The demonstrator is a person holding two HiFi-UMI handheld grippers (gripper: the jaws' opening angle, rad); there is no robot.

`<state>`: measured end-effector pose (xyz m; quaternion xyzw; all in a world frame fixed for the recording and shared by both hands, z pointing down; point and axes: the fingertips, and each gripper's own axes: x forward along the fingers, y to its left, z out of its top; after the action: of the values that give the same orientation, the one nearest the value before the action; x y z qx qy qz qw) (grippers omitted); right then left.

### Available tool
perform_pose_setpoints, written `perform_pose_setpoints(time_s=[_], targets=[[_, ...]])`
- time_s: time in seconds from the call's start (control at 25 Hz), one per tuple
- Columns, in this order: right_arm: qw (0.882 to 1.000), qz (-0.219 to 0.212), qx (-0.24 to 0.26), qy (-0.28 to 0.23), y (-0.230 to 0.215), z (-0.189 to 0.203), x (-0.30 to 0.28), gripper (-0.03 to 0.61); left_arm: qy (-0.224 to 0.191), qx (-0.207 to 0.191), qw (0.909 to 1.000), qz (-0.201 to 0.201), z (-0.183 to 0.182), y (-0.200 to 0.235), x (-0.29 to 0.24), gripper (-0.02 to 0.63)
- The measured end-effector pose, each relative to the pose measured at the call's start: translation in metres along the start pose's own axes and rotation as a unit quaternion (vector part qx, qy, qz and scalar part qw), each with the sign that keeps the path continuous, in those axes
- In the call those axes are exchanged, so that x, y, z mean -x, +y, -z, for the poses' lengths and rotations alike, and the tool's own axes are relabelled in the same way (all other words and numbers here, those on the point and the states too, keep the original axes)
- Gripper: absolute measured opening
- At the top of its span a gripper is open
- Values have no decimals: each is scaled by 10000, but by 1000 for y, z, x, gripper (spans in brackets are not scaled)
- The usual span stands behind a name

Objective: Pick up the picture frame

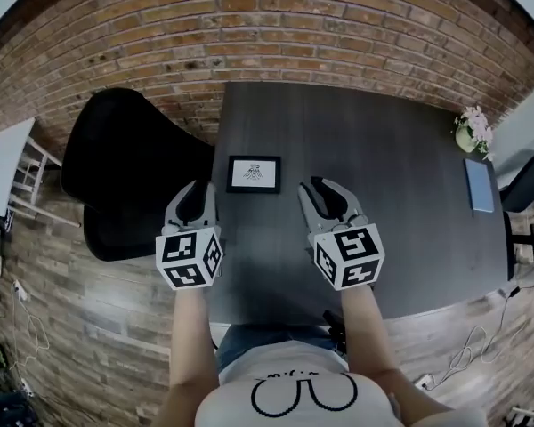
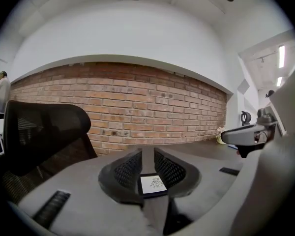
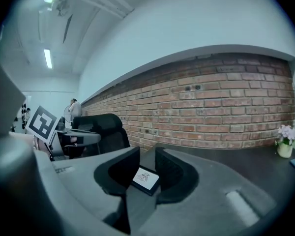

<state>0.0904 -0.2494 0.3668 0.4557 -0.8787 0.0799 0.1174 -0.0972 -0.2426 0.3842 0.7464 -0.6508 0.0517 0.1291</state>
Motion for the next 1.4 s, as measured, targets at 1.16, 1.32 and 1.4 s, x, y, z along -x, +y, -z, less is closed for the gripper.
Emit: perform_pose_setpoints(time_s=[1.16, 1.32, 1.4], targets=[[9869, 187, -803, 1386, -28, 112, -136, 191, 1882, 117, 9802, 603, 137, 36, -147, 160], [9844, 216, -801, 1554, -33, 127, -146, 177, 2160, 215, 9747, 542, 159, 39, -161, 152], [9831, 242, -832, 1611, -35, 132, -149, 173, 2297, 233, 9715, 527, 169, 39, -167, 149]])
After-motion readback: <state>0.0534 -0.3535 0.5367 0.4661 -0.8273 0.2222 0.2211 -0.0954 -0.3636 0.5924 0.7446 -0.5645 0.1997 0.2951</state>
